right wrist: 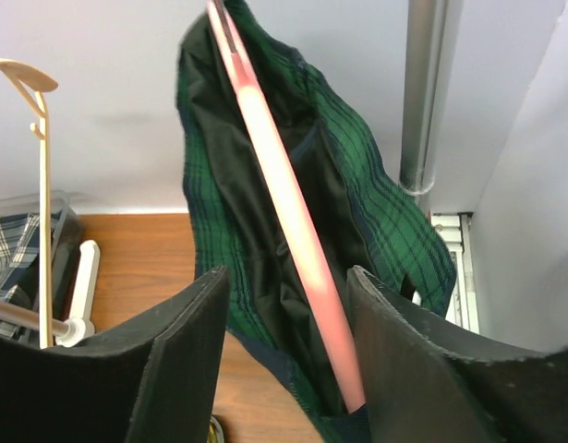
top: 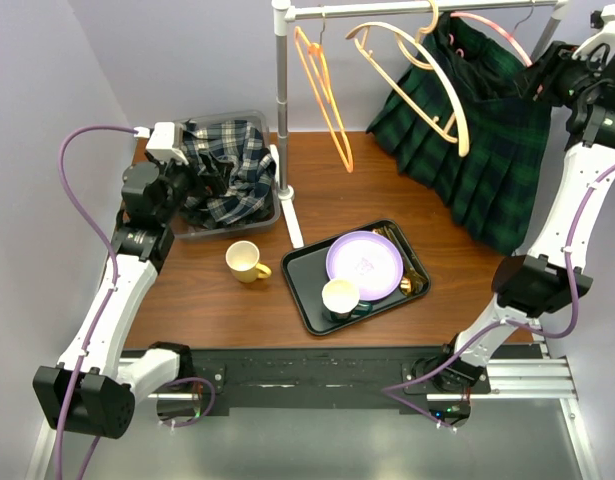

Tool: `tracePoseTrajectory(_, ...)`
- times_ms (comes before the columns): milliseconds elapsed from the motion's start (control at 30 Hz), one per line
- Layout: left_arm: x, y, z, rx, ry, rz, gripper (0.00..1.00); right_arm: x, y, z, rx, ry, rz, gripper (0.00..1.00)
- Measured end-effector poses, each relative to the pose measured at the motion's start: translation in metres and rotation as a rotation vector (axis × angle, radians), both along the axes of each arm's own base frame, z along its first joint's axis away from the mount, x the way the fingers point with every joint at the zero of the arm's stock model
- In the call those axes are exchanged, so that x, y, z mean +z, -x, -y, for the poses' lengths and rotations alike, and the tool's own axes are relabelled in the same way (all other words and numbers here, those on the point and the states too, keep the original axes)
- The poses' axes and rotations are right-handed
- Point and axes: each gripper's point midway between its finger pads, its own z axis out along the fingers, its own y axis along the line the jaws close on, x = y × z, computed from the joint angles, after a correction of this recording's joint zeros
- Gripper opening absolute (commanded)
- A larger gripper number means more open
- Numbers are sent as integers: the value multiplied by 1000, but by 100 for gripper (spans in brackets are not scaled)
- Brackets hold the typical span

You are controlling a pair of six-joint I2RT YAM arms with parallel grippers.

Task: Remove the skirt from the hanger

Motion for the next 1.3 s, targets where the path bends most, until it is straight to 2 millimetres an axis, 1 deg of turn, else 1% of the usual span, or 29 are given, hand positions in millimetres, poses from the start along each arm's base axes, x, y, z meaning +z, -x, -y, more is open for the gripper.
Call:
tracePoseTrajectory(167,-2,0,0,0,1,-5,100,3,4,-12,-8,16,7,55)
tracePoseTrajectory(267,-2,0,0,0,1,-5,100,3,-1,-25,-2,49,9,54)
tracePoseTrajectory(400,-4,0,0,1,5,-9,100,-2,-5,-35,-14,84,-5,50)
tracePoseTrajectory(700,-3,0,1,1,14,-11,100,-3,-12,-34,-71,159,-9,36)
tracePoseTrajectory(733,-3,0,1,1,14,-11,100,-3,-13,-33,-79,162,-10,30)
tracePoseTrajectory(767,-3,0,1,1,15,-12,100,-3,-14,-33,-84,165,-11,27)
tracePoseTrajectory(900,-3,0,1,0,15,-12,100,-2,-18,-28,-109,178,-10,19)
tracePoseTrajectory(967,-4,0,1,0,15,-12,100,-2,-18,-25,-128,180,-11,12)
tracePoseTrajectory(1033,-3,1,1,-2,15,-12,100,-2,-18,-23,-133,177,-11,0)
tracePoseTrajectory(1300,-4,1,1,-3,15,-12,100,1,-20,-27,-127,139,3,0)
